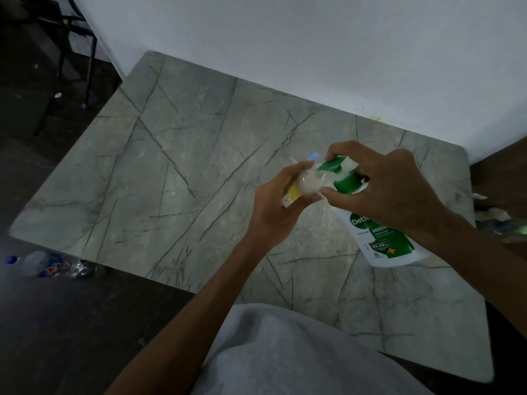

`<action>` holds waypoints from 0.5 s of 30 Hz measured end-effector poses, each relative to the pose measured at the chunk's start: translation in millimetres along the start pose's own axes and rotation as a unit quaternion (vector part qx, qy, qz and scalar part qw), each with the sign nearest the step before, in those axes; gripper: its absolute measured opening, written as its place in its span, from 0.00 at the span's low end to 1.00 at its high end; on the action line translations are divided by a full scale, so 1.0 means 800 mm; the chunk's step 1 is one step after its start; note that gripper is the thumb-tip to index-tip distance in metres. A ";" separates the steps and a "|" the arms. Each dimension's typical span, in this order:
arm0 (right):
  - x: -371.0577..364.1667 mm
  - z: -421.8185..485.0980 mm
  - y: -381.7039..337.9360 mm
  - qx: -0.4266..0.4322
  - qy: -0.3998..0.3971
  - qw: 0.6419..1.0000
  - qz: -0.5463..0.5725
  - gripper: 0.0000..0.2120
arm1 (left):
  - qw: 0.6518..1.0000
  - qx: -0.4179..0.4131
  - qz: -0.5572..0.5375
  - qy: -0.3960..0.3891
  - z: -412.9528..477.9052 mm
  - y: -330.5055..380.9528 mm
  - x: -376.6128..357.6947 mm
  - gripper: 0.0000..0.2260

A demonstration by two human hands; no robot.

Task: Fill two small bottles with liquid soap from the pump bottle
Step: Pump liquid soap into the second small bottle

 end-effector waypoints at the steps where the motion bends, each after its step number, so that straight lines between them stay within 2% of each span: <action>1: 0.000 0.000 0.000 -0.002 0.005 1.000 0.003 0.21 | 1.000 -0.001 0.003 -0.003 0.000 0.000 0.000 0.26; 4: -0.001 0.000 0.000 -0.008 0.003 1.000 0.011 0.21 | 1.000 -0.001 0.005 -0.010 -0.001 -0.002 0.001 0.26; 8: 0.003 0.006 0.001 -0.009 -0.031 0.999 -0.025 0.27 | 1.000 -0.003 0.018 -0.010 0.001 -0.003 0.000 0.27; 15: 0.002 0.006 0.001 -0.008 -0.028 1.000 -0.011 0.26 | 1.000 0.001 0.005 0.002 0.002 -0.002 0.001 0.26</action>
Point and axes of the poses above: each hand's wrist, its own z-axis towards the middle knuckle, its own x-axis out of the back of the hand, y = z × x, the point moved 1 cm from there along z, towards the middle knuckle, and after that the axes turned 3 degrees about -x, right-handed, at the moved point
